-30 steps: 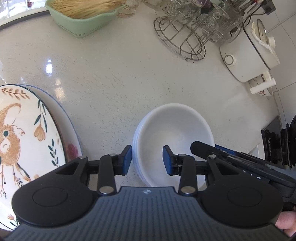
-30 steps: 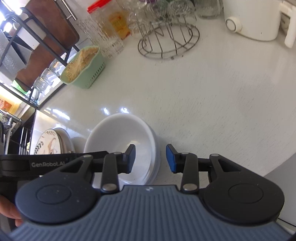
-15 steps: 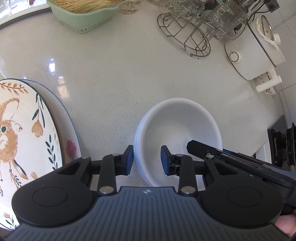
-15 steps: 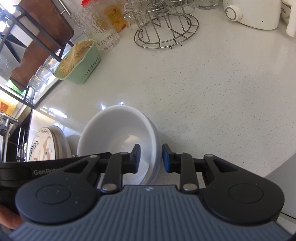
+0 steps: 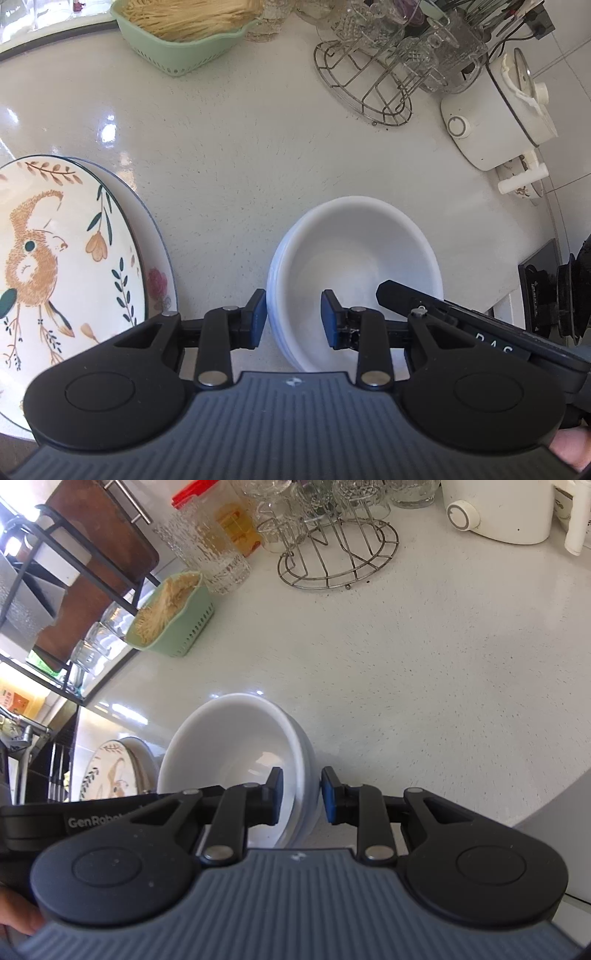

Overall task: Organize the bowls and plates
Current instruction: 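Close the left gripper on the rims of the nested bowls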

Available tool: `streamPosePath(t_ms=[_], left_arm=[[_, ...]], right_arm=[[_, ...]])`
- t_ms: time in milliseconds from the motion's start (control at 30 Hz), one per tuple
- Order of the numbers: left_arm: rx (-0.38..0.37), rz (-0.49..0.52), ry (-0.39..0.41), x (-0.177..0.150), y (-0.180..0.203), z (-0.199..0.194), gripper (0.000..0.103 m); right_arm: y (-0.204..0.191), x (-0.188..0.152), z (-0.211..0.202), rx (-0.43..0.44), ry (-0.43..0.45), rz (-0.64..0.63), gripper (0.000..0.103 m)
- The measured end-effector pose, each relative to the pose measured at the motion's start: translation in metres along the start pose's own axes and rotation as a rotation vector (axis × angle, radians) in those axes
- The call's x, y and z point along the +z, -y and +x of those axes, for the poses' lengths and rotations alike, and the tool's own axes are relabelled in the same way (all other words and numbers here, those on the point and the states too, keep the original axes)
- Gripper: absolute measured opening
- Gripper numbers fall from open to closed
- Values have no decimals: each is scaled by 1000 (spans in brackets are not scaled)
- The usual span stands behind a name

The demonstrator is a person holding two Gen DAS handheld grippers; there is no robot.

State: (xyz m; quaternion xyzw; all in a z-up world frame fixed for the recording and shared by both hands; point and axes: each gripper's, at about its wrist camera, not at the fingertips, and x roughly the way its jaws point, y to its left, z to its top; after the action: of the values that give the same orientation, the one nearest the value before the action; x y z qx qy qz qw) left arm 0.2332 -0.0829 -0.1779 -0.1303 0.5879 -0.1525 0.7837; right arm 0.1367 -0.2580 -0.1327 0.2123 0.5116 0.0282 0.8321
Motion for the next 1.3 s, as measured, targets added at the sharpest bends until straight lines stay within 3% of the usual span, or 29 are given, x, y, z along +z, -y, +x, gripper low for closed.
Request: streamPosePath(t_ms=[733, 1300], left_arm=[[-29, -71, 48, -3, -11, -81, 36], [-45, -142, 99, -8, -72, -117, 36]], right_arm=[[-34, 2, -39, 65, -6, 14, 25], [-98, -13, -30, 84, -2, -58, 26]])
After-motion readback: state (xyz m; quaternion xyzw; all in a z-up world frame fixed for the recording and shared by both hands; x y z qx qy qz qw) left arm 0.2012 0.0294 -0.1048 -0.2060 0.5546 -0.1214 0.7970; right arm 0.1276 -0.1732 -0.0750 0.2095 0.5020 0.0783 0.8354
